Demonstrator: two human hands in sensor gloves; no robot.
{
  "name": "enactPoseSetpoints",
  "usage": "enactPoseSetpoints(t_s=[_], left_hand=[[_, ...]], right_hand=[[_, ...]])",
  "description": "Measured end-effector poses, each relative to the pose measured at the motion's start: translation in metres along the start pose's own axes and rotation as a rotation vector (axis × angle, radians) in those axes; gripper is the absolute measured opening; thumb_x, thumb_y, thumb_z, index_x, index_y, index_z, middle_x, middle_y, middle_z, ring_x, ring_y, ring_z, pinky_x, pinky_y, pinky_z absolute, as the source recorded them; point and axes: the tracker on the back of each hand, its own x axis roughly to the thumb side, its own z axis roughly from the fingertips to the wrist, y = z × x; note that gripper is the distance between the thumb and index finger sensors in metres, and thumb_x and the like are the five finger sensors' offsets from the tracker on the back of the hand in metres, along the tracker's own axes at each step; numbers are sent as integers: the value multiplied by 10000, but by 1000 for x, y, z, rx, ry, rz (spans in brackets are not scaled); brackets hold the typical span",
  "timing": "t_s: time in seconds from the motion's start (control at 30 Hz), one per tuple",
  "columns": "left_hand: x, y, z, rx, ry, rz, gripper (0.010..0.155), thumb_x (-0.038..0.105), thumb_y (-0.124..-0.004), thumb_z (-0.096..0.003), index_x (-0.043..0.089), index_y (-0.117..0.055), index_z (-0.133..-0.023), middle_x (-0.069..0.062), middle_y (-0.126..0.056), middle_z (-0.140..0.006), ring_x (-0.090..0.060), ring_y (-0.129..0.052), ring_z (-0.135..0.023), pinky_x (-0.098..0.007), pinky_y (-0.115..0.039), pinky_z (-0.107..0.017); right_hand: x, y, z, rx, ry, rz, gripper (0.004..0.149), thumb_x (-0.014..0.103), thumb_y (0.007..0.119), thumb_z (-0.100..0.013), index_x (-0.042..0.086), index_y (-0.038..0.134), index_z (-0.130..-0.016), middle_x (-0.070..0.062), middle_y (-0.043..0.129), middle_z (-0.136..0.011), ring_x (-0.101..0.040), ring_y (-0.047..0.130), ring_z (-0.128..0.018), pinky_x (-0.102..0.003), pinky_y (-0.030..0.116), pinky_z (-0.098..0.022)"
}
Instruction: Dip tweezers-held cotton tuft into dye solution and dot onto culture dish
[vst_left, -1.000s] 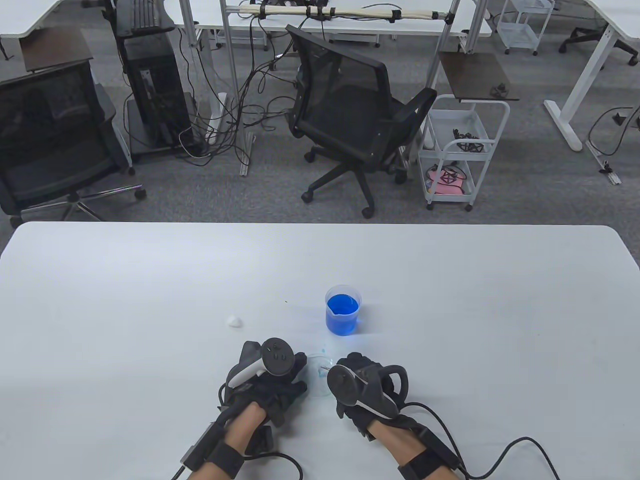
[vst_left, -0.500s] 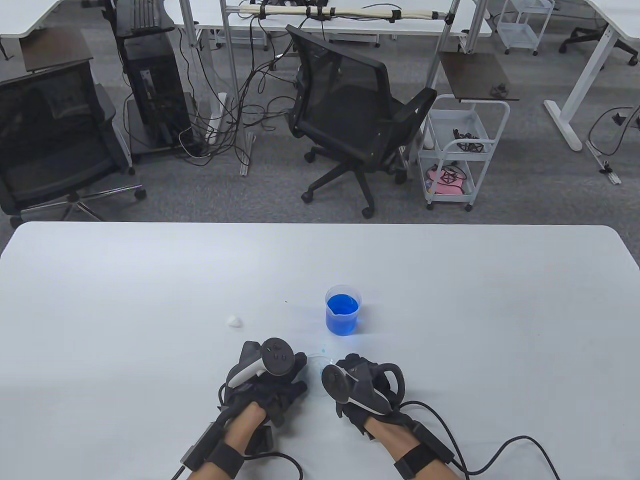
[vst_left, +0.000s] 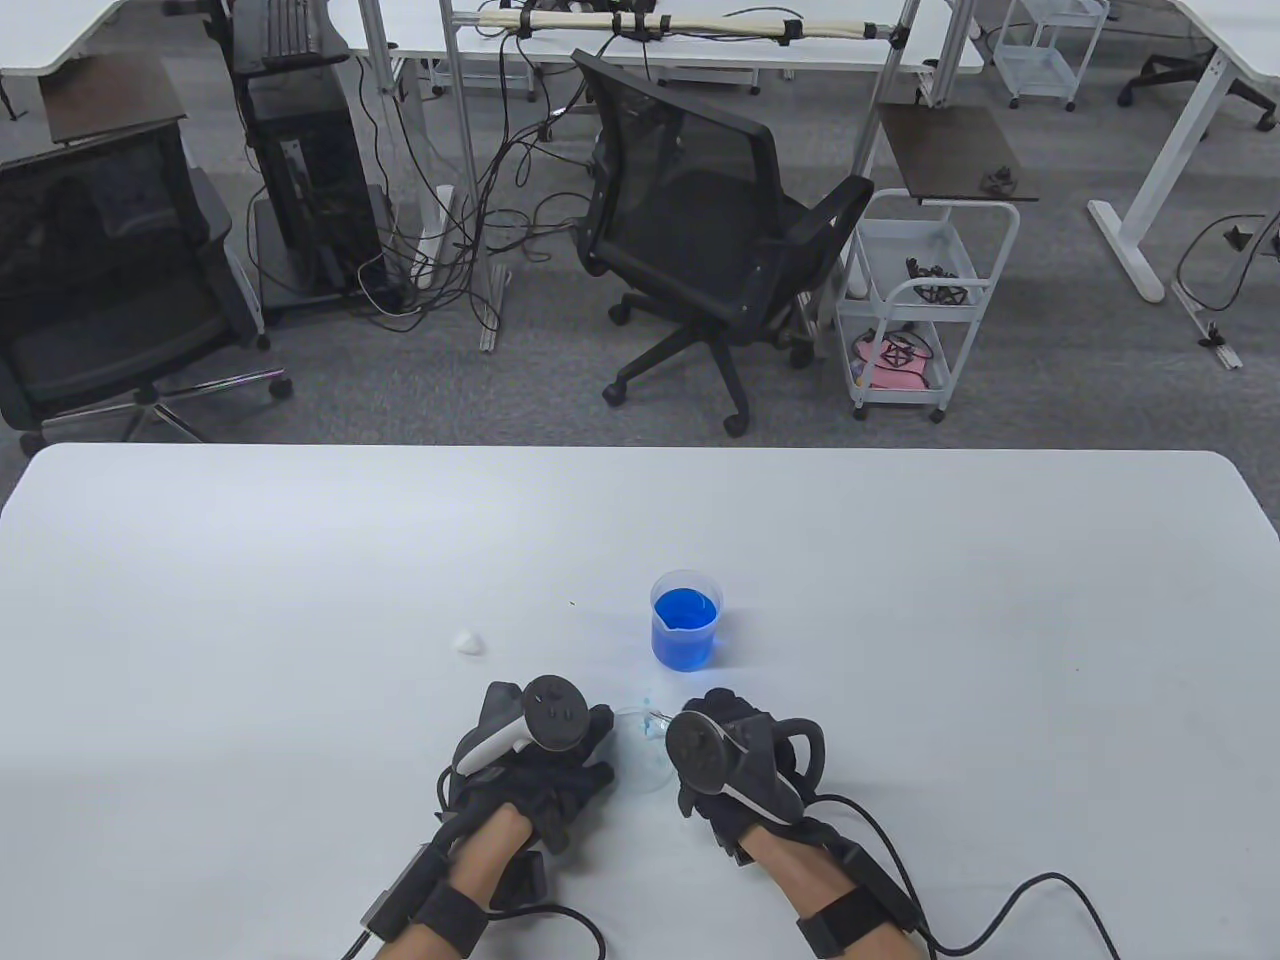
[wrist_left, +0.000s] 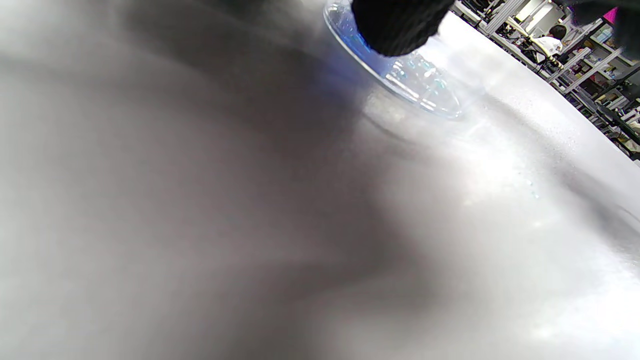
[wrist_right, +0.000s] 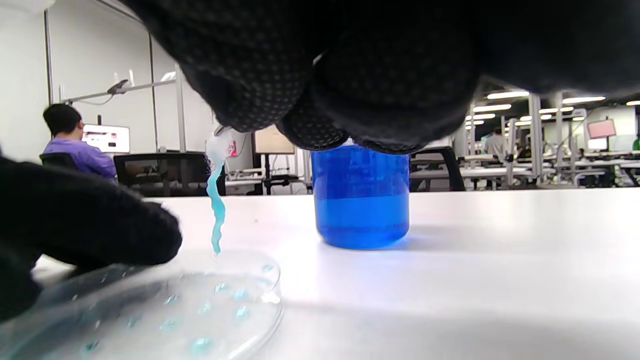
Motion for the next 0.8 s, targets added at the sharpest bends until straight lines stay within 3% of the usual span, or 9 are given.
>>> enactPoseSetpoints(t_s=[0.4,0.6,0.8], left_hand=[[0,0,0,0,2,-4,674,389,-651,-637,257,-239,-1154,-264,-98,-1204,-547,-92,-1035,-771,-168,-657],[0,0,0,-1,1,-3,674,390,-651,-637,256,-239,-1154,-265,-95,-1204,-546,-92,-1036,-772,-169,-656],[0,0,0,-2,2,-3,674,389,-650,-637,256,-239,-1154,-265,-95,-1205,-546,-91,-1036,-772,-168,-656]], right_hand=[[3,39,-1,120,-32,114,404,297,905,-282,32,1025,-561,-225,1016,-586,-156,999,-244,-334,919,-123],[2,33,-2,98,-23,99,406,299,904,-281,32,1025,-562,-224,1016,-585,-154,1000,-241,-333,920,-120],[-5,6,0,23,7,34,407,297,905,-279,31,1023,-564,-227,1013,-587,-156,1000,-237,-334,919,-118]])
